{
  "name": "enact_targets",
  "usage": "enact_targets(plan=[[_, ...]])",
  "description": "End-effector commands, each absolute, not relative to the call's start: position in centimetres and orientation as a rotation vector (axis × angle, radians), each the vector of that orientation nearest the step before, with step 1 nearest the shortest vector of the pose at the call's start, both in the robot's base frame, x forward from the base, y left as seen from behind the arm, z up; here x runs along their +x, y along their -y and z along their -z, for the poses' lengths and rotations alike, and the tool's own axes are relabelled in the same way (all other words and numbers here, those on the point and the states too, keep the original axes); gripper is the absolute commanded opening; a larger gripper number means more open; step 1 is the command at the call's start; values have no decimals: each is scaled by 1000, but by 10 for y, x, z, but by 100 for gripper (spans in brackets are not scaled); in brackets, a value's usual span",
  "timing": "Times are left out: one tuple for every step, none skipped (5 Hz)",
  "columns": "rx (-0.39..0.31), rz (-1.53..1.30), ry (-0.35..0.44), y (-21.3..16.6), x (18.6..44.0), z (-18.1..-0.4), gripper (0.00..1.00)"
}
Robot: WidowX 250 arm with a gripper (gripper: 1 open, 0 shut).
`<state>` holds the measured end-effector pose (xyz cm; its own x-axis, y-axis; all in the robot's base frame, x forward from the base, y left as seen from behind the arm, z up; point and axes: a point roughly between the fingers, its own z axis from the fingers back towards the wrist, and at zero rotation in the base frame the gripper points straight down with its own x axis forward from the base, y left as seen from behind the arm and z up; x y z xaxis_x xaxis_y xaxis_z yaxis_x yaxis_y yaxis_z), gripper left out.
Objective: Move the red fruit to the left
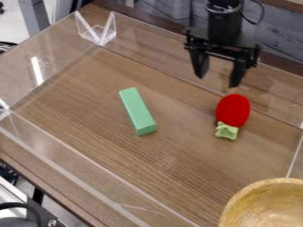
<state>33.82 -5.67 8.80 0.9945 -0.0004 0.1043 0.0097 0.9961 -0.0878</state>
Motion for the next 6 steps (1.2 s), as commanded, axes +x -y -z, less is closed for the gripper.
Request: enact_targets(plan=[[-91,28,127,70,342,-95,100],[-81,-6,107,75,336,-82,100],[-73,-44,92,77,329,-73,100],[-82,-36,98,72,328,-62,0],[-109,-21,135,76,325,-72,0],[-136,-7,166,79,322,-80,0]])
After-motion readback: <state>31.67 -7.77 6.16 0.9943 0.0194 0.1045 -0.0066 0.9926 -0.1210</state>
